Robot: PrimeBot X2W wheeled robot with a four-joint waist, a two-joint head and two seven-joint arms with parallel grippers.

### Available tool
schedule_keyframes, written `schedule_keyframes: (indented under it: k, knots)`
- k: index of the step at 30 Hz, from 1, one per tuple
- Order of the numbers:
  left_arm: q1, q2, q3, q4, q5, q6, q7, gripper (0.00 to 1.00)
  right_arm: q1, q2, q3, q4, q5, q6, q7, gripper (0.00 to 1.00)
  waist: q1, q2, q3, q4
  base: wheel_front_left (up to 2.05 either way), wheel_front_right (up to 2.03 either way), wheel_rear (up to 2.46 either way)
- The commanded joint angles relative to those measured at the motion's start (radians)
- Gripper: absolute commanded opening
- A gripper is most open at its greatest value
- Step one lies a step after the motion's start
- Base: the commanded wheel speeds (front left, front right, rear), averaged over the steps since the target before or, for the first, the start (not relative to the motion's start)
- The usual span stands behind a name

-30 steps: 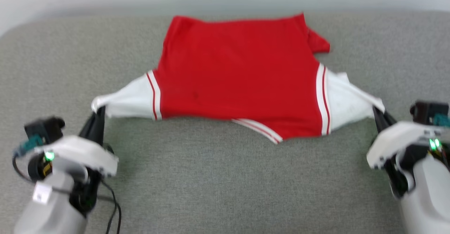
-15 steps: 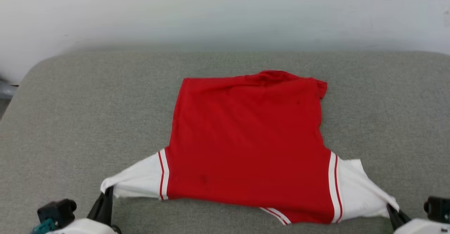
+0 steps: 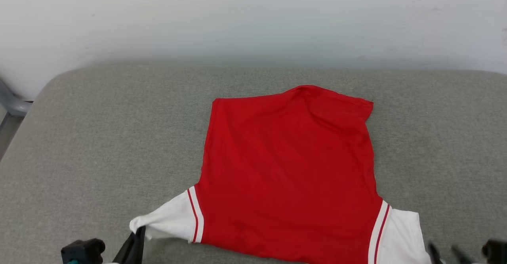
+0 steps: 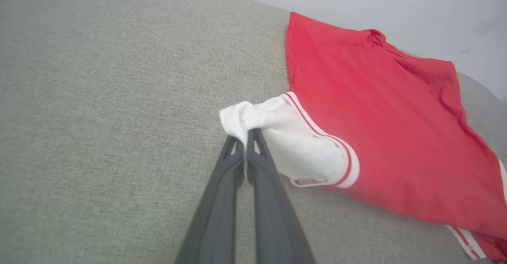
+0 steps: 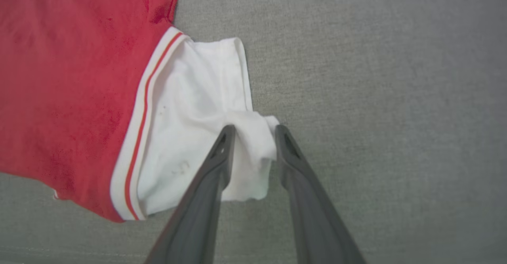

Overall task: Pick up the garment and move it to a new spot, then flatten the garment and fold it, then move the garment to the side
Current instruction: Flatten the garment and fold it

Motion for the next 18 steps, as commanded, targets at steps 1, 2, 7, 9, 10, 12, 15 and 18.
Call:
schedule_keyframes:
  k: [1,2,7,9,10,12,15,18]
  knots:
    - [-0.024,0.003,-0.002,-0.011,0.009,-0.002,-0.001,0.00,-0.050,0.000,-0.011,-0.016,0.010,-0.001,-0.050,1.00,0.0002,-0.0001,0.004,0.005,0.00,0.00,0.00]
    - [-0.032,0.001,-0.006,-0.017,0.012,-0.004,-0.001,0.00,-0.075,-0.001,-0.021,-0.016,0.011,-0.001,-0.086,1.00,0.0002,-0.0001,0.008,0.009,0.00,0.00,0.00]
    - [-0.079,-0.006,-0.009,-0.047,0.029,-0.009,-0.013,0.00,-0.232,0.000,-0.047,0.029,-0.020,-0.001,-0.197,1.00,0.0002,-0.0001,0.046,0.034,0.00,0.00,0.00]
    - [-0.101,-0.010,-0.009,-0.058,0.034,-0.016,-0.021,0.00,-0.314,0.000,-0.065,0.066,-0.033,-0.001,-0.204,1.00,0.0002,-0.0001,0.072,0.047,0.00,0.00,0.00]
    - [-0.114,-0.013,-0.010,-0.063,0.037,-0.019,-0.024,0.00,-0.358,0.000,-0.076,0.088,-0.035,-0.001,-0.200,1.00,0.0002,-0.0001,0.086,0.056,0.00,0.00,0.00]
    - [-0.144,-0.023,-0.016,-0.072,0.038,-0.036,-0.029,0.00,-0.446,-0.018,-0.099,0.141,-0.040,-0.001,-0.179,1.00,0.0002,-0.0001,0.122,0.079,0.00,0.00,0.00]
    - [-0.209,-0.039,-0.028,-0.063,0.044,-0.068,-0.038,0.00,-0.579,-0.049,-0.119,0.231,-0.047,-0.001,-0.118,1.00,0.0002,-0.0001,0.182,0.120,0.00,0.00,0.00]
    - [-0.276,-0.064,-0.042,-0.038,0.050,-0.102,-0.048,0.00,-0.708,-0.086,-0.125,0.322,-0.054,-0.001,-0.022,1.00,0.0002,-0.0001,0.240,0.157,0.00,0.00,0.00]
